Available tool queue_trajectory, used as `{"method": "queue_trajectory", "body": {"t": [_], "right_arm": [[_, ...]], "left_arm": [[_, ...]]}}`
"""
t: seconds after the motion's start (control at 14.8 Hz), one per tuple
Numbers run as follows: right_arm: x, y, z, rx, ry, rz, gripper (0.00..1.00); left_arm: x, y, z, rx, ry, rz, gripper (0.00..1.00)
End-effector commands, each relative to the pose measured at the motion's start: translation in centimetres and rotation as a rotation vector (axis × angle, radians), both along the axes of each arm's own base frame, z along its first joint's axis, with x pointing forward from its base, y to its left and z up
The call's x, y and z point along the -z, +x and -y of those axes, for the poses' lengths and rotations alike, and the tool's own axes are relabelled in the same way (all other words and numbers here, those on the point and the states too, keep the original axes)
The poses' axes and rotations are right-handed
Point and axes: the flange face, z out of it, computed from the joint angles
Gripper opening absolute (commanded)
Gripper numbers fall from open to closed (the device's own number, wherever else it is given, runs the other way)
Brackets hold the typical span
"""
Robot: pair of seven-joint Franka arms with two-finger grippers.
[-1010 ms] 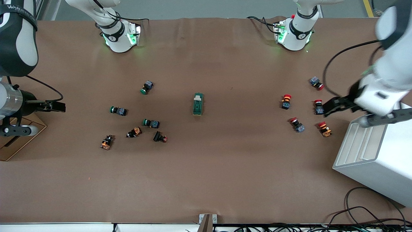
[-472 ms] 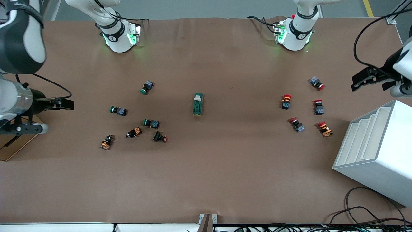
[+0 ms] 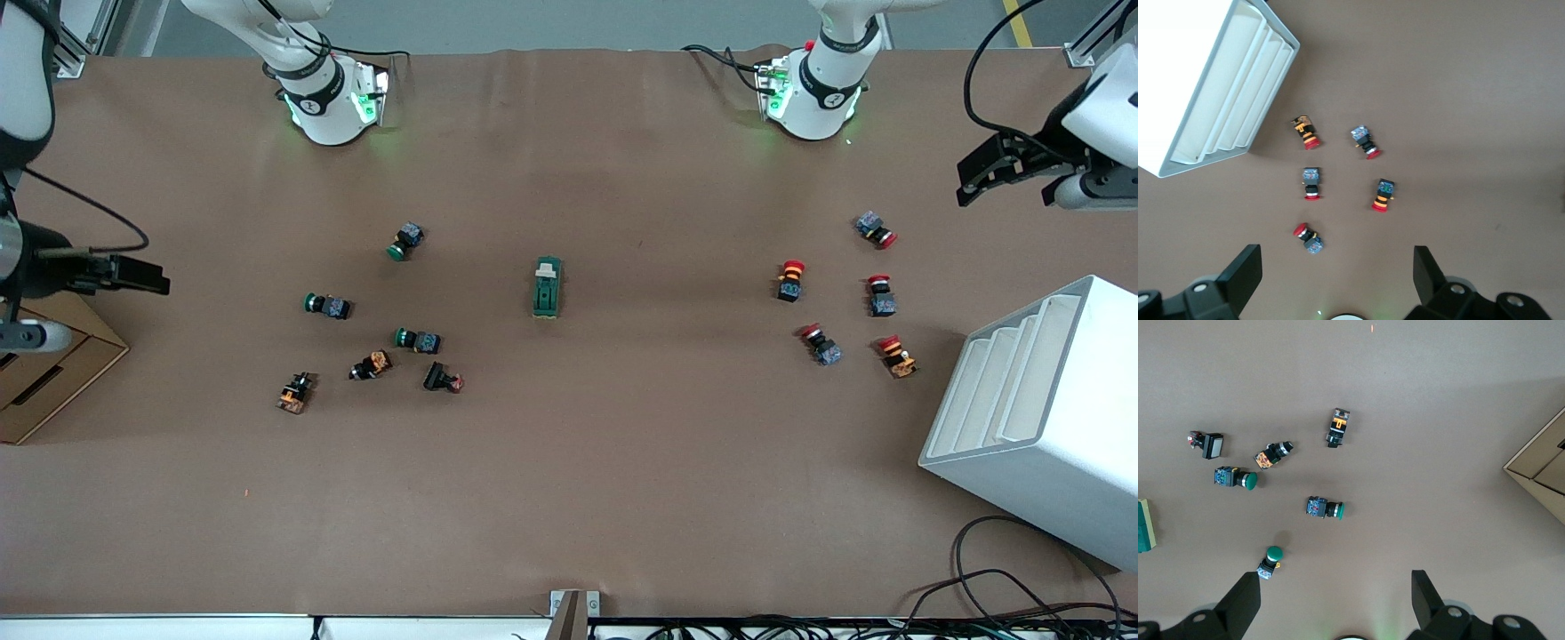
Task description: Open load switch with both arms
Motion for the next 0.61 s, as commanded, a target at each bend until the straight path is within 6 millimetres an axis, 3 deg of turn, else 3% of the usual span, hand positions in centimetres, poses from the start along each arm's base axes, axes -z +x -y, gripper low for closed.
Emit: {"method": "queue_trajectory", "body": {"t": [0.0, 0.27, 0.54], "right_arm": [[-1.2, -5.1, -1.7, -0.035, -0.002, 0.033, 1.00], [-2.7, -7.4, -2.6, -0.054, -0.012, 0.064, 1.00], [-5.0, -9.2, -0.9, -0.020, -0.012, 0.060, 1.00]], "left_arm": [[-0.1, -0.6, 0.2, 0.026, -0.022, 0.006, 1.00], [-0.1, -0.5, 0.1, 0.026, -0.022, 0.006, 1.00], [-0.1, -0.6, 0.2, 0.027, -0.022, 0.006, 1.00]]}}
